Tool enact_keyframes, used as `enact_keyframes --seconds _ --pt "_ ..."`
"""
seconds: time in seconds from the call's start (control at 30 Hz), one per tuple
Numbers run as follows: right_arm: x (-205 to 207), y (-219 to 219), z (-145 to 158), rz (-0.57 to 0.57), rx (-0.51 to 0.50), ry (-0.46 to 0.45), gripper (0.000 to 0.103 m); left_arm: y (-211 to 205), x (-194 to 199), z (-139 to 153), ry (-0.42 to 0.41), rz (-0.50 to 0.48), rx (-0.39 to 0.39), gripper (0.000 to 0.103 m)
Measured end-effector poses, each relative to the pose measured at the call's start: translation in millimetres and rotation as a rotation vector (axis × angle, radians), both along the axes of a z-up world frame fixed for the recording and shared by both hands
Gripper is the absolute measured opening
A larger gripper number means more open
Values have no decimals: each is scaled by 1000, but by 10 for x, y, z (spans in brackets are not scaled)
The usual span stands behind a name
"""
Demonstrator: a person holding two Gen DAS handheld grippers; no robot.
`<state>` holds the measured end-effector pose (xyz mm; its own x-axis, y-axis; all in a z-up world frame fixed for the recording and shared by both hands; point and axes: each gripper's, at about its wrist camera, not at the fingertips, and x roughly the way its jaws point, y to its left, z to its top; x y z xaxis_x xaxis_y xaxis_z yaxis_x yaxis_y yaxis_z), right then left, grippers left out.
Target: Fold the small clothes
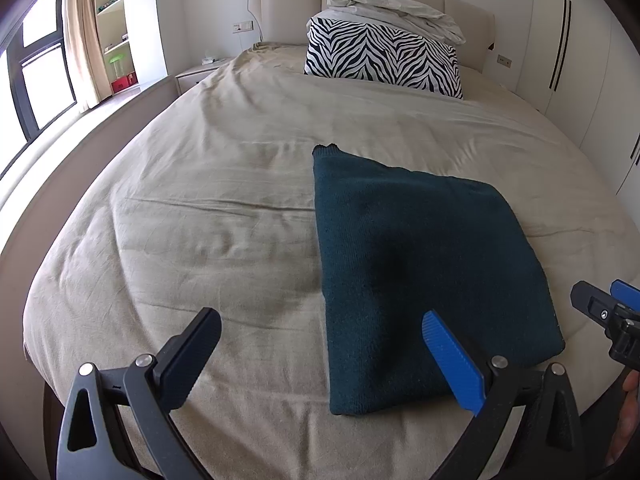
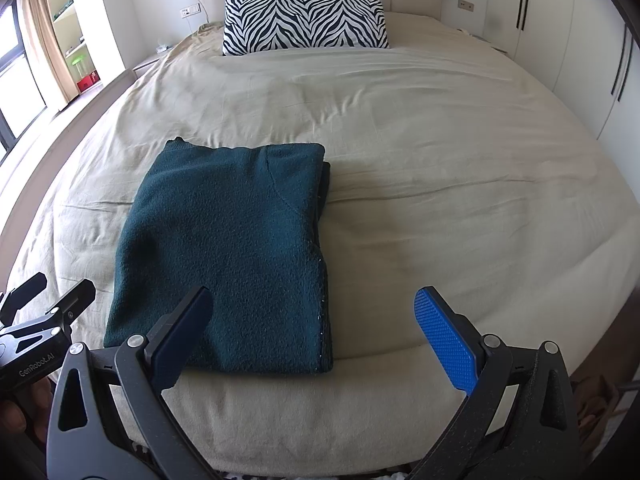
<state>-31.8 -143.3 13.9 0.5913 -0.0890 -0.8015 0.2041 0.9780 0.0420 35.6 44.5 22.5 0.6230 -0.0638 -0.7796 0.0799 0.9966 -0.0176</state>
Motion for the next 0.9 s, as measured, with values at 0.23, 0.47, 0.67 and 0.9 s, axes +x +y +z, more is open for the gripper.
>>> enact_keyframes --seconds 0.23,0.47,0.67,0.9 --pt "-7 -2 -9 0 0 0 103 -3 -4 1 0 0 0 103" --pt "-7 -5 -9 0 1 1 103 -4 -6 1 0 0 1 103" --pt "-11 -3 -13 0 2 2 103 -10 -15 -6 2 -1 3 103" --pt "-18 0 -25 -1 3 2 103 -11 -13 -8 3 -4 5 103"
